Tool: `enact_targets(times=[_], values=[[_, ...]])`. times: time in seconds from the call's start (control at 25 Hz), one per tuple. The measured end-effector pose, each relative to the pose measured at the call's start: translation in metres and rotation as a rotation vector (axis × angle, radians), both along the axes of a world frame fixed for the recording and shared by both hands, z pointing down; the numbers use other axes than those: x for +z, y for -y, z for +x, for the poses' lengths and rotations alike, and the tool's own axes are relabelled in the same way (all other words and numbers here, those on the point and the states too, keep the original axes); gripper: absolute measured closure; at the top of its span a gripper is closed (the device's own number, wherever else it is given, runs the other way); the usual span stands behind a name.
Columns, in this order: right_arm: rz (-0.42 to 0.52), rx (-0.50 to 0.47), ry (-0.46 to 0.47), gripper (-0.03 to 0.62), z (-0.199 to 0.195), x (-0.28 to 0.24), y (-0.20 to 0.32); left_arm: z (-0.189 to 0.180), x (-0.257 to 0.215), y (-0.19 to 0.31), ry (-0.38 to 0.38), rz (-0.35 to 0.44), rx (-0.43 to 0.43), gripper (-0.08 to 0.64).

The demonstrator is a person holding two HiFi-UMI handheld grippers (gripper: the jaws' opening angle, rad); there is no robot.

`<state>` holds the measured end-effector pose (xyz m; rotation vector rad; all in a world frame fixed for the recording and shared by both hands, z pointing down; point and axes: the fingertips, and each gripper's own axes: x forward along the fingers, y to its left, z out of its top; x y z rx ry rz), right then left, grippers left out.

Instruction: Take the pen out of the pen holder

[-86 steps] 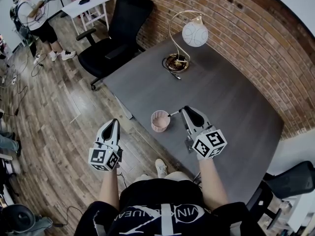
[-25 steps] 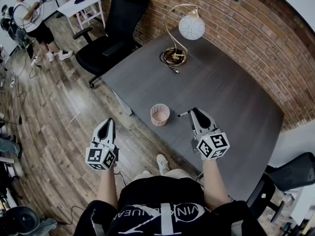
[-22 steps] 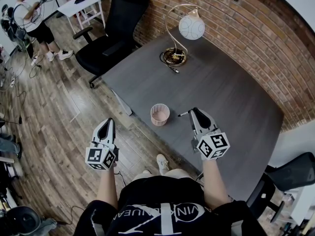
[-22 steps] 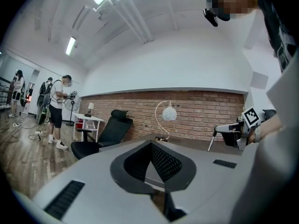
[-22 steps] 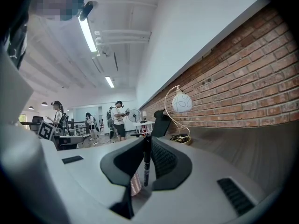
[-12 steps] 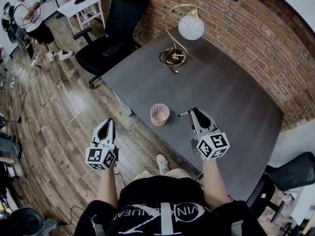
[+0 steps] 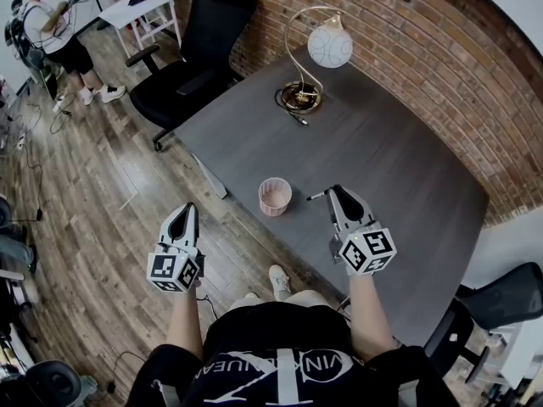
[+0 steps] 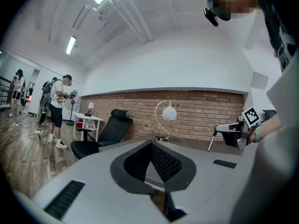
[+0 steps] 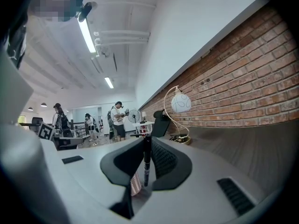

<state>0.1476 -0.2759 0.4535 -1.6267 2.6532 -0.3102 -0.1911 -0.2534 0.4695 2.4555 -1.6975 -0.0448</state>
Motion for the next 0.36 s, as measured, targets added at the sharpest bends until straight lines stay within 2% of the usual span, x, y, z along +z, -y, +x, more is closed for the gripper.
enact_targets(times=[0.36], values=[[-0.004,0.000,0.008,0.534,-0.0021,0.0013,0.0004,-0.0020,0.0024,0.0000,0.004,-0.008,-0.001,0.548]])
